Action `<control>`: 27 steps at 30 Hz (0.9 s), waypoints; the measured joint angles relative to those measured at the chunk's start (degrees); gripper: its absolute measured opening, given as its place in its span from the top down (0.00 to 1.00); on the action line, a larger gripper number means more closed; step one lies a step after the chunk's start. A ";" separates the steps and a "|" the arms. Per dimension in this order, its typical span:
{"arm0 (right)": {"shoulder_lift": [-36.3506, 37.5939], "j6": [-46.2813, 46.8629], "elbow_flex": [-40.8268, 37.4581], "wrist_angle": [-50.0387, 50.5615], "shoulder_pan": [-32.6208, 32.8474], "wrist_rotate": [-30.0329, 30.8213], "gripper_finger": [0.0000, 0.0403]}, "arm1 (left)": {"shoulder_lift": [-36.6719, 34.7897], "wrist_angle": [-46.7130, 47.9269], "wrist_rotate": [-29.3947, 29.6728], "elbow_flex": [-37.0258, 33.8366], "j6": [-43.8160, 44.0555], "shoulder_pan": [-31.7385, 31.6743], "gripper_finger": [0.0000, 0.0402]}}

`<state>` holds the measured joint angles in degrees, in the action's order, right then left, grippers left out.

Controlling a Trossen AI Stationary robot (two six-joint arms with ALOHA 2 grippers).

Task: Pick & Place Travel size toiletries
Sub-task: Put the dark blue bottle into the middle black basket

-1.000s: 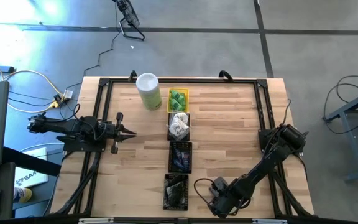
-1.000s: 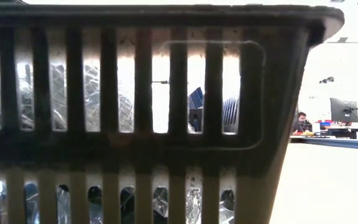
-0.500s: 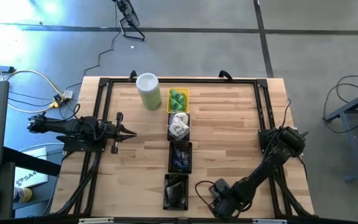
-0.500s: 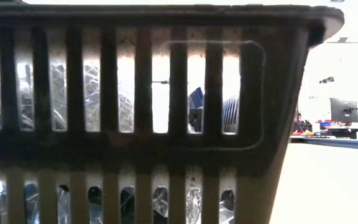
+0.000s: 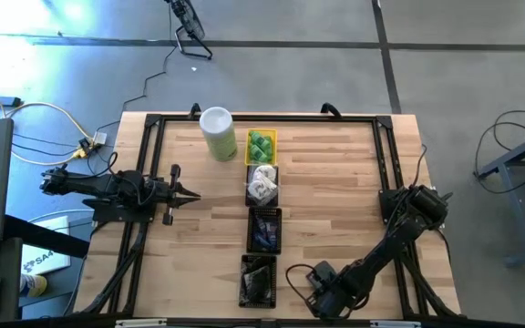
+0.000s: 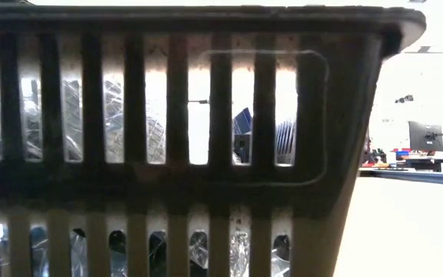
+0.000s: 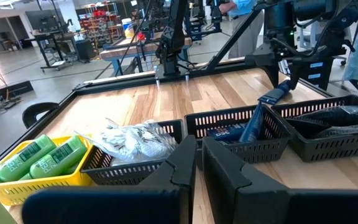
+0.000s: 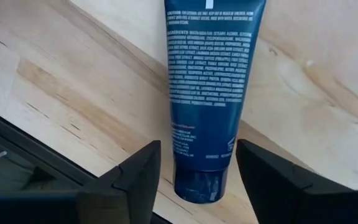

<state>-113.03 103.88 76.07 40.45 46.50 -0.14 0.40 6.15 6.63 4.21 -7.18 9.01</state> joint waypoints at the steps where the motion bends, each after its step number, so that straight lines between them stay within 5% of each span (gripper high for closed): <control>1: 0.00 0.00 0.00 -0.02 0.00 0.00 0.50 | -0.02 0.00 -0.01 0.00 0.00 -0.02 0.94; 13: 0.09 0.00 0.00 -0.04 0.00 -0.04 0.66 | 0.00 0.00 0.00 0.00 0.00 0.00 0.94; 27: 0.74 -0.15 0.00 -0.07 0.02 0.11 0.68 | 0.00 0.00 -0.01 0.00 0.00 -0.01 0.94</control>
<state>-112.29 103.72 76.07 40.38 46.52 -0.03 0.40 6.15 6.62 4.21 -7.18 9.01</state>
